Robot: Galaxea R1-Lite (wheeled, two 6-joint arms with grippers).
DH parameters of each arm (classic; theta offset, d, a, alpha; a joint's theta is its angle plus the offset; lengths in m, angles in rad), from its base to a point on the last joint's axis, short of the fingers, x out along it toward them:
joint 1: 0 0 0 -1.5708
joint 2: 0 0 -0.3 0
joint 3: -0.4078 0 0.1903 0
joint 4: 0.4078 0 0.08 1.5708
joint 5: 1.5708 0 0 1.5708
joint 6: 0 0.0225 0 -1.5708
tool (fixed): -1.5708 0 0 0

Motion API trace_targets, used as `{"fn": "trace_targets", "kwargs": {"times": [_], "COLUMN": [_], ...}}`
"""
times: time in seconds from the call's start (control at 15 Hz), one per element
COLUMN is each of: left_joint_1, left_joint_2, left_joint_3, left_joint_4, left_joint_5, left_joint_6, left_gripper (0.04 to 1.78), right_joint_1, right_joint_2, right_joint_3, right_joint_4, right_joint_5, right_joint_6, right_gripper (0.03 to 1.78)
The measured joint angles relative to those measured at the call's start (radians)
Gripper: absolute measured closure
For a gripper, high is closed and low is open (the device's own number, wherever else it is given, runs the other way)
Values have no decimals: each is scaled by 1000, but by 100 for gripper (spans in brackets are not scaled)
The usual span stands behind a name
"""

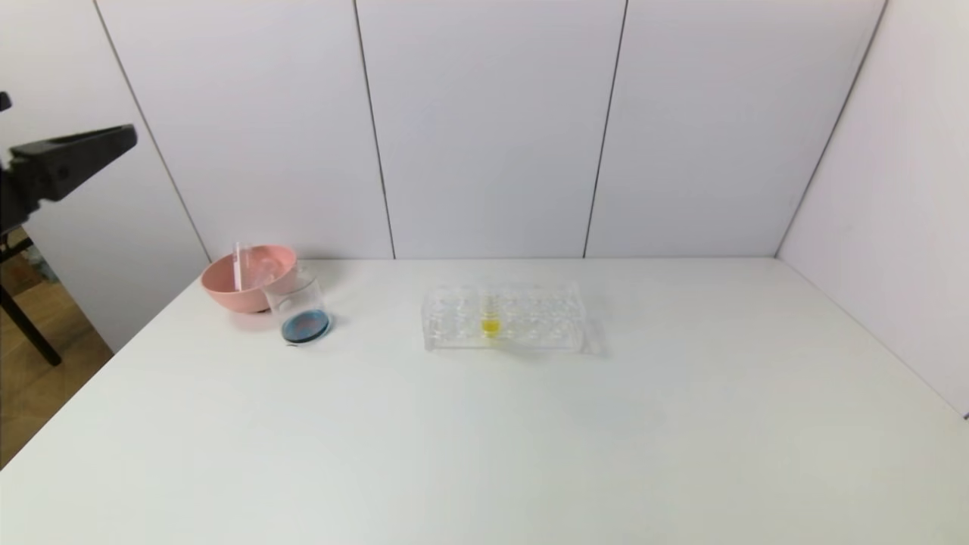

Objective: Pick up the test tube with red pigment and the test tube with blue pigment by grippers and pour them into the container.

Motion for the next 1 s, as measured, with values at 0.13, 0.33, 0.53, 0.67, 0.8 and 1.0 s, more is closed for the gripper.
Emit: {"fn": "trace_targets", "kwargs": {"times": [0.13,0.33,0.53,0.67,0.8,1.0], "left_joint_1": [-1,0,-4,-5,-12,-25], "left_joint_2": [-170,-430,-617,-712,-798,-903], "left_joint_3": [115,295,449,545,645,771], "left_joint_4": [61,120,137,138,134,138], "left_joint_5": [-29,-48,-69,-74,-76,-72], "left_joint_6": [3,28,82,111,140,171], "left_gripper": [6,6,6,6,6,6], "right_joint_1": [0,0,0,0,0,0], "right_joint_2": [0,0,0,0,0,0], "right_joint_3": [0,0,0,0,0,0], "right_joint_4": [0,0,0,0,0,0], "right_joint_5": [0,0,0,0,0,0], "right_joint_6": [0,0,0,0,0,0], "right_gripper": [4,4,4,4,4,4]}}
